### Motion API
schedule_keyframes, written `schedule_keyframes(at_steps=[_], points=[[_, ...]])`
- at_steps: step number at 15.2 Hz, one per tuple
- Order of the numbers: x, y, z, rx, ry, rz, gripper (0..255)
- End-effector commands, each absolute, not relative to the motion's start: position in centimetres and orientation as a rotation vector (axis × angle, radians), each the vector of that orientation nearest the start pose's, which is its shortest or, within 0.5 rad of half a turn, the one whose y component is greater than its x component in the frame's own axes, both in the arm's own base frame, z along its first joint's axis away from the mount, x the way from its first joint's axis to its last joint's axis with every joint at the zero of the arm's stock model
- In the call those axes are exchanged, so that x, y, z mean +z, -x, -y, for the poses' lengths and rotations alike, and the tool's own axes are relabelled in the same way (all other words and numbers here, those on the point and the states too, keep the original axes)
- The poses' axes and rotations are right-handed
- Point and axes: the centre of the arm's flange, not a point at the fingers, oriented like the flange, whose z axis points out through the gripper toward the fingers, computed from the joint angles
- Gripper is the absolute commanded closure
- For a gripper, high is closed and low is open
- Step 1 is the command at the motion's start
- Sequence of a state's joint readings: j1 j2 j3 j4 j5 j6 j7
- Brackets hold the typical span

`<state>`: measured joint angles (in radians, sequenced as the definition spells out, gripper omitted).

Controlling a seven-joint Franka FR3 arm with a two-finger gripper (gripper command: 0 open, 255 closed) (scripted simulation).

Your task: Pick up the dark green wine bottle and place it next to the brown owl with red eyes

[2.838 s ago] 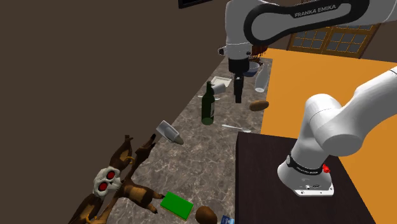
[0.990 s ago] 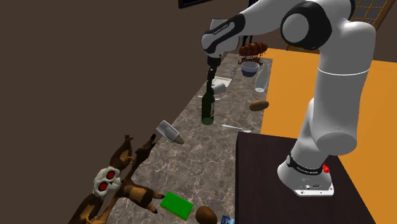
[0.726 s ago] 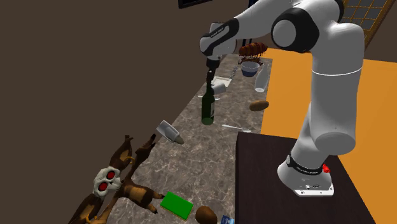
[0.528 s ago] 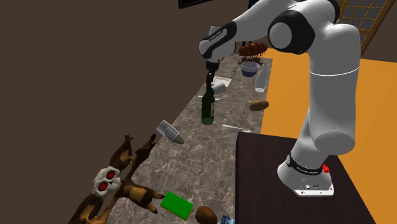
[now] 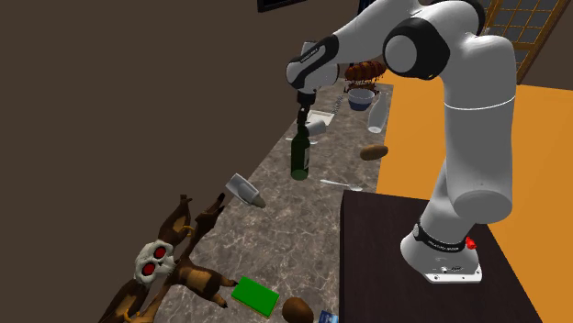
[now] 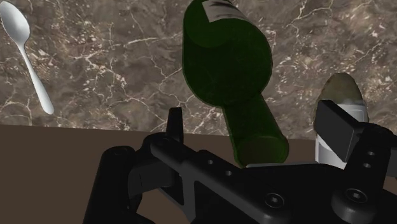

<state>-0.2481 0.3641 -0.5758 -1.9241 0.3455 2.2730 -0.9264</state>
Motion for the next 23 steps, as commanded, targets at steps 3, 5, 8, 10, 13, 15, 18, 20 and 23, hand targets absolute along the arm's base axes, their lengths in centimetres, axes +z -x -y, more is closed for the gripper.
schedule_keyframes(at_steps=[3, 5, 8, 10, 13, 15, 18, 20, 23], points=[[33.4, -44.2, 43.7, -0.149, 3.133, -0.125, 255], [33.4, -44.2, 43.7, -0.149, 3.133, -0.125, 255], [33.4, -44.2, 43.7, -0.149, 3.133, -0.125, 255], [33.3, -44.2, 43.7, -0.149, 3.133, -0.125, 255], [34.4, -44.2, 43.7, -0.149, 3.133, -0.125, 255], [35.5, -44.2, 43.7, -0.149, 3.133, -0.125, 255], [37.1, -44.2, 43.7, -0.149, 3.133, -0.125, 255], [38.1, -44.2, 43.7, -0.149, 3.133, -0.125, 255], [39.7, -44.2, 43.7, -0.149, 3.133, -0.125, 255]])
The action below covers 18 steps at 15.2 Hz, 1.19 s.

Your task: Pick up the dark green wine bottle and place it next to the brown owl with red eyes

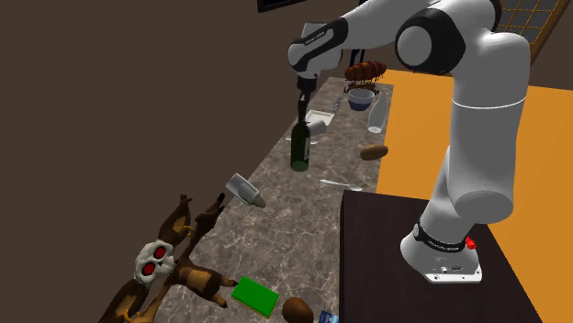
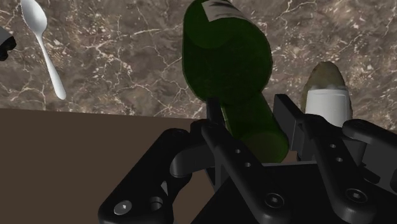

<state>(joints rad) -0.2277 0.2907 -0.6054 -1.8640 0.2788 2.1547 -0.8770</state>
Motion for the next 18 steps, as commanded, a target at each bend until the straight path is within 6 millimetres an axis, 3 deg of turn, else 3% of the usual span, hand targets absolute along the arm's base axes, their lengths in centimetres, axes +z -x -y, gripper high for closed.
schedule_keyframes(at_steps=[1, 18], points=[[40.2, -44.2, 43.7, -0.149, 3.133, -0.125, 255], [49.2, -44.2, 43.7, -0.149, 3.133, -0.125, 255]])
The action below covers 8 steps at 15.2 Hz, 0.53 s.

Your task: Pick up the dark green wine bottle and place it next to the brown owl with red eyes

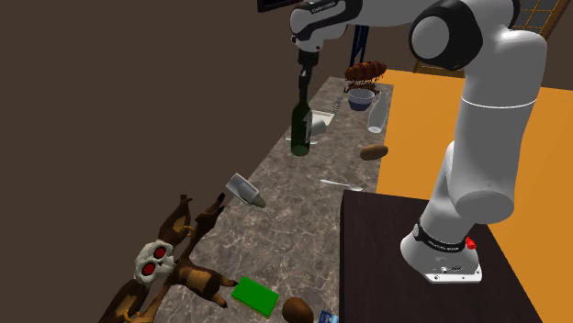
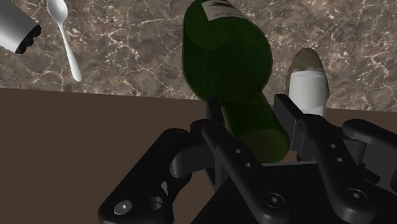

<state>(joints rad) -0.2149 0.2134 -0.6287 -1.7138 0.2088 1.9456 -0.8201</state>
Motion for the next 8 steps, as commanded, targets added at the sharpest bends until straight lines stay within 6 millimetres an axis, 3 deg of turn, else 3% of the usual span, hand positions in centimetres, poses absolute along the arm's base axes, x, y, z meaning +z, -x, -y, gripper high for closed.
schedule_keyframes(at_steps=[1, 8], points=[[49.7, -44.2, 43.7, -0.149, 3.133, -0.125, 255], [53.4, -44.2, 43.7, -0.149, 3.133, -0.125, 255]])
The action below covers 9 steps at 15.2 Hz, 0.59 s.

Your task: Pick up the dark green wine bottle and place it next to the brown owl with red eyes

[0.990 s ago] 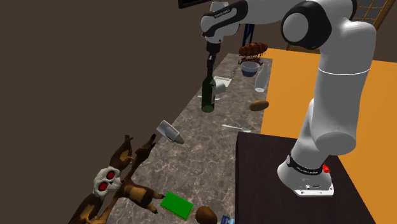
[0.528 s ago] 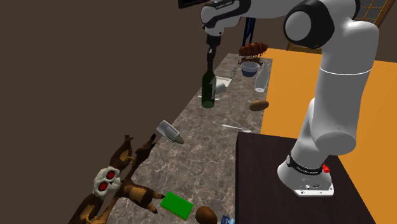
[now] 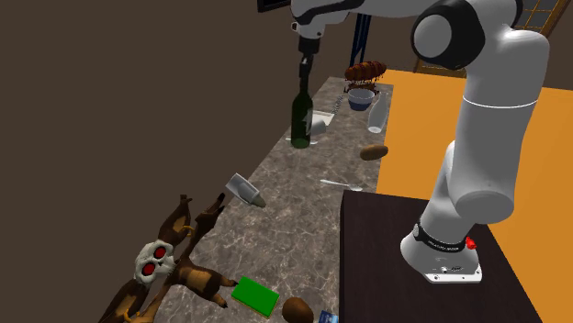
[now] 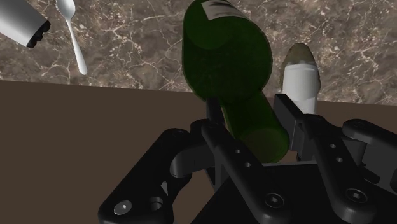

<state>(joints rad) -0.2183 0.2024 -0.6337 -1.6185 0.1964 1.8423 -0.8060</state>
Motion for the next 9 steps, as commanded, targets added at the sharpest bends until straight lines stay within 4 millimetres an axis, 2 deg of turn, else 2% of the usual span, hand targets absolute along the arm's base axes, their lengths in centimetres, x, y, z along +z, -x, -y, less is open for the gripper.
schedule_keyframes(at_steps=[1, 9], points=[[54.0, -44.2, 43.7, -0.149, 3.133, -0.125, 255], [58.2, -44.2, 43.7, -0.149, 3.133, -0.125, 255]])
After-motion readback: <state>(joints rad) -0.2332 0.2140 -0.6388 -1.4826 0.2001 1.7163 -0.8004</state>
